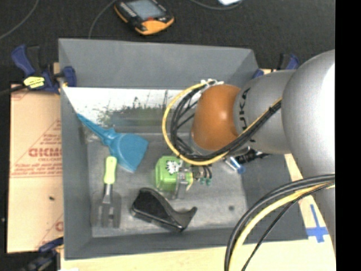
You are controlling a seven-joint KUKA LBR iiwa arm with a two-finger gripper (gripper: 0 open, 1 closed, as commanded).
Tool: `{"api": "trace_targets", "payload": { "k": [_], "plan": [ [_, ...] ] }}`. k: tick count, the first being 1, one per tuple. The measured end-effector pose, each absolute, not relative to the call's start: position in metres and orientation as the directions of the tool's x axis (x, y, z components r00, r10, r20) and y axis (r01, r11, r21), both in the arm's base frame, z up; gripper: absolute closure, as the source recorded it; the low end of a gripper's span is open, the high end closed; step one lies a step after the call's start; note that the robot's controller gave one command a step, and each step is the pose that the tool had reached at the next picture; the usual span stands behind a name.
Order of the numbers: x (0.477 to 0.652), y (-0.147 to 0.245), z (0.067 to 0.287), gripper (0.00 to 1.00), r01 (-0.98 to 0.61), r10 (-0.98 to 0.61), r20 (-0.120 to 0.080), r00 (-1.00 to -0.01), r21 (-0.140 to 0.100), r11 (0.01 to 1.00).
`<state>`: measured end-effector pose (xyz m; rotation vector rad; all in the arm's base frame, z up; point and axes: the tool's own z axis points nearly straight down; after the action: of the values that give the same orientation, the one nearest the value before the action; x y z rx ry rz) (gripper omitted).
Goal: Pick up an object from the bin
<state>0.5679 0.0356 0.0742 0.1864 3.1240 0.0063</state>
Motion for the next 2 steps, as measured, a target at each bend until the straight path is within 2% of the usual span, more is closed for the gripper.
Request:
{"api": "trace_targets", "payload": {
  "k": [2],
  "plan": [
    [0.5679,0.0356,0.0742,1.00,0.121,0.121,-0.012,-0.993,0.005,0.993]
  ]
}}
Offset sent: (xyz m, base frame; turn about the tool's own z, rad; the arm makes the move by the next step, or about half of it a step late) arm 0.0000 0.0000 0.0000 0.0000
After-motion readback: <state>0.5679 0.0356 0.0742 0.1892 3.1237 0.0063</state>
